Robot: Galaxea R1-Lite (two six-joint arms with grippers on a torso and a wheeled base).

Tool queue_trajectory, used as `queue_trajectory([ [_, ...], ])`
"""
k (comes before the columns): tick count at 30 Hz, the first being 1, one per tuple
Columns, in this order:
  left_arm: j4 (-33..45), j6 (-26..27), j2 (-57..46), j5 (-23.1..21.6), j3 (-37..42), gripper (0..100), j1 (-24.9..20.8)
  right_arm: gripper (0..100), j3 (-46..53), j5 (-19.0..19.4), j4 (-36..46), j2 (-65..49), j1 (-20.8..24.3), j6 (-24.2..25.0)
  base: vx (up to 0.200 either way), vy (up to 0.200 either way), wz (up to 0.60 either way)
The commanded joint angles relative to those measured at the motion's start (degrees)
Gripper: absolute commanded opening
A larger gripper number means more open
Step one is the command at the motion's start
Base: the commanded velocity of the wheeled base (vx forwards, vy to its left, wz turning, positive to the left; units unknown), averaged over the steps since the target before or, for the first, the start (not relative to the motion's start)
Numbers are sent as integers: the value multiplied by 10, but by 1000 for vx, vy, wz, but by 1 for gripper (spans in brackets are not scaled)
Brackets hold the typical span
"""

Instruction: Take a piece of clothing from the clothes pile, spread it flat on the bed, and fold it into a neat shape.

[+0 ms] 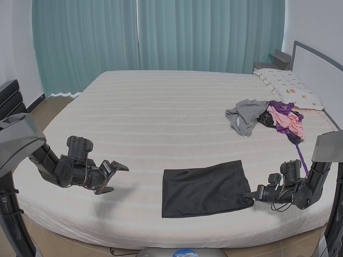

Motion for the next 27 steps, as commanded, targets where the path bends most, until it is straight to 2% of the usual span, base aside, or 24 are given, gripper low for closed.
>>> queue_trajectory([
  [1, 0, -1, 0, 0, -1, 100, 0, 0, 11, 0, 0, -4, -14, -12, 0, 0, 0],
  [6, 1, -2, 0, 0, -2, 100, 0, 0, 32, 1, 0, -27, -27, -20, 0, 0, 0],
  [14, 1, -2, 0, 0, -1, 100, 0, 0, 63, 2, 0, -41, -28, -54, 0, 0, 0],
  [22, 1, -2, 0, 0, -1, 100, 0, 0, 68, 2, 1, -41, -28, -66, 0, 0, 0],
  [23, 1, -2, 0, 0, -1, 100, 0, 100, 68, 2, 1, -40, -28, -67, 0, 0, 0],
  [27, 1, -2, 0, 0, -1, 100, 0, 100, 54, 1, -1, -26, -30, -75, 0, 0, 0],
])
